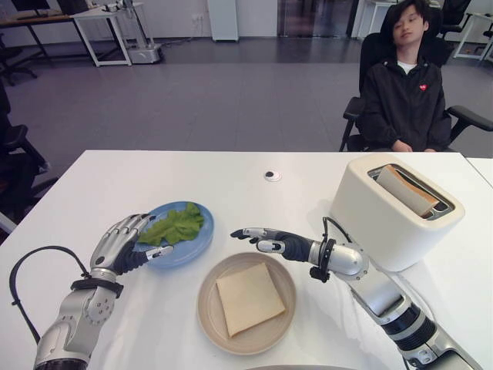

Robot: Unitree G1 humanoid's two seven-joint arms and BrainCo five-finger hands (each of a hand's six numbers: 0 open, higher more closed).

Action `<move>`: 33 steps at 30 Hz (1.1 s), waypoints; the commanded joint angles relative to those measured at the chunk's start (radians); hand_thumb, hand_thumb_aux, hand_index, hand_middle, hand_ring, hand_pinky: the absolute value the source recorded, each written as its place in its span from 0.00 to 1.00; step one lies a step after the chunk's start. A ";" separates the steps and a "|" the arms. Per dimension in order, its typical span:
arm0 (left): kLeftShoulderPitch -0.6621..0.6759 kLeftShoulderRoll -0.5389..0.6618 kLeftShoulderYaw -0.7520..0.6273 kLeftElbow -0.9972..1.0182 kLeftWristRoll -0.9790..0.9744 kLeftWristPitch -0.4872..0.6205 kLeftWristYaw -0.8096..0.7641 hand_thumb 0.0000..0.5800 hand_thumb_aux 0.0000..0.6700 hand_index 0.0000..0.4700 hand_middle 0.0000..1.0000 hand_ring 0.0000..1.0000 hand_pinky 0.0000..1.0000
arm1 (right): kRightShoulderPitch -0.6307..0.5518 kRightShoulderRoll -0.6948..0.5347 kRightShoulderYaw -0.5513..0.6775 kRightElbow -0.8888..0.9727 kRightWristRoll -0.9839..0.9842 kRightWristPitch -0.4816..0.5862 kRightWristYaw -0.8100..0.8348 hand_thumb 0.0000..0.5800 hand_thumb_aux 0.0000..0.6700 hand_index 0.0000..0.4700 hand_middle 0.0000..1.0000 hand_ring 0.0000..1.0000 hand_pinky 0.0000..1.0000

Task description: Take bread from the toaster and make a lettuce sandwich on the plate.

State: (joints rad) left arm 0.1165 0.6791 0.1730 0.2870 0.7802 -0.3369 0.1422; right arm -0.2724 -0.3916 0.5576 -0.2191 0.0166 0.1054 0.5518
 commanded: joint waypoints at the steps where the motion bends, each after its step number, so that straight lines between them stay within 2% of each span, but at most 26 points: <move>1: -0.107 0.058 -0.091 0.179 0.067 0.056 0.042 0.37 0.21 0.21 0.00 0.00 0.00 | 0.045 -0.003 -0.020 -0.016 -0.016 -0.035 0.018 0.00 0.00 0.00 0.00 0.00 0.00; 2: -0.133 0.068 -0.113 0.217 0.072 0.060 0.053 0.48 0.28 0.28 0.00 0.00 0.00 | 0.056 -0.001 -0.023 -0.017 -0.017 -0.042 0.020 0.00 0.00 0.00 0.00 0.00 0.00; 4: -0.171 0.081 -0.148 0.277 0.073 0.062 0.076 0.55 0.33 0.33 0.00 0.00 0.00 | 0.071 0.003 -0.025 -0.014 -0.021 -0.052 0.023 0.00 0.00 0.00 0.00 0.00 0.00; 5: -0.188 0.086 -0.164 0.308 0.074 0.064 0.088 0.70 0.45 0.45 0.00 0.00 0.00 | 0.077 0.005 -0.026 -0.013 -0.025 -0.057 0.025 0.00 0.00 0.00 0.00 0.00 0.00; 6: -0.202 0.090 -0.178 0.333 0.072 0.065 0.099 0.75 0.50 0.50 0.00 0.00 0.00 | 0.081 0.006 -0.027 -0.012 -0.027 -0.061 0.027 0.00 0.00 0.00 0.00 0.00 0.00; 7: -0.215 0.095 -0.193 0.358 0.072 0.066 0.111 0.75 0.50 0.50 0.00 0.00 0.00 | 0.084 0.007 -0.028 -0.012 -0.029 -0.065 0.029 0.00 0.00 0.00 0.00 0.00 0.00; 9: -0.245 0.103 -0.223 0.406 0.068 0.064 0.134 0.63 0.39 0.39 0.00 0.00 0.00 | 0.090 0.010 -0.032 -0.012 -0.032 -0.069 0.033 0.00 0.00 0.00 0.00 0.00 0.00; 10: -0.258 0.106 -0.236 0.426 0.064 0.061 0.142 0.61 0.38 0.38 0.00 0.00 0.00 | 0.092 0.011 -0.034 -0.012 -0.033 -0.072 0.034 0.00 0.00 0.00 0.00 0.00 0.00; 11: -0.272 0.108 -0.249 0.442 0.059 0.054 0.149 0.69 0.45 0.45 0.00 0.00 0.00 | 0.094 0.012 -0.035 -0.012 -0.035 -0.075 0.035 0.00 0.00 0.00 0.00 0.00 0.00; 12: -0.281 0.108 -0.261 0.448 0.053 0.044 0.154 0.82 0.58 0.58 0.00 0.00 0.00 | 0.096 0.013 -0.036 -0.012 -0.036 -0.078 0.037 0.00 0.00 0.00 0.00 0.00 0.00; 13: -0.288 0.108 -0.272 0.451 0.048 0.035 0.160 0.94 0.75 0.75 0.00 0.00 0.00 | 0.098 0.015 -0.037 -0.011 -0.038 -0.080 0.038 0.00 0.00 0.00 0.00 0.00 0.00; 14: -0.292 0.110 -0.283 0.448 0.043 0.025 0.165 1.00 1.00 1.00 0.00 0.00 0.00 | 0.100 0.017 -0.038 -0.010 -0.040 -0.082 0.039 0.00 0.00 0.00 0.00 0.00 0.00; 20: -0.252 0.144 -0.252 0.341 -0.094 -0.038 0.109 1.00 1.00 1.00 0.00 0.00 0.00 | 0.105 0.027 -0.054 0.005 -0.056 -0.097 0.035 0.00 0.00 0.00 0.00 0.00 0.00; 25: -0.117 0.154 -0.119 0.084 -0.384 -0.063 -0.097 1.00 1.00 1.00 0.00 0.00 0.00 | 0.118 0.024 -0.121 0.021 -0.043 -0.112 0.009 0.00 0.00 0.00 0.00 0.00 0.00; 29: 0.101 0.142 -0.030 -0.294 -0.637 0.029 -0.314 1.00 1.00 1.00 0.00 0.00 0.00 | 0.136 0.017 -0.215 0.037 -0.009 -0.117 -0.010 0.00 0.00 0.00 0.00 0.00 0.00; 33: 0.216 0.125 0.018 -0.529 -0.746 0.132 -0.429 1.00 1.00 1.00 0.00 0.00 0.00 | 0.143 0.024 -0.296 0.063 0.016 -0.119 -0.029 0.00 0.00 0.00 0.00 0.00 0.00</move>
State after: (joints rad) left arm 0.2989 0.8122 0.1763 -0.1806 0.0535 -0.2470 -0.2482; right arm -0.1331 -0.3696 0.2885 -0.1693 0.0170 -0.0160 0.5277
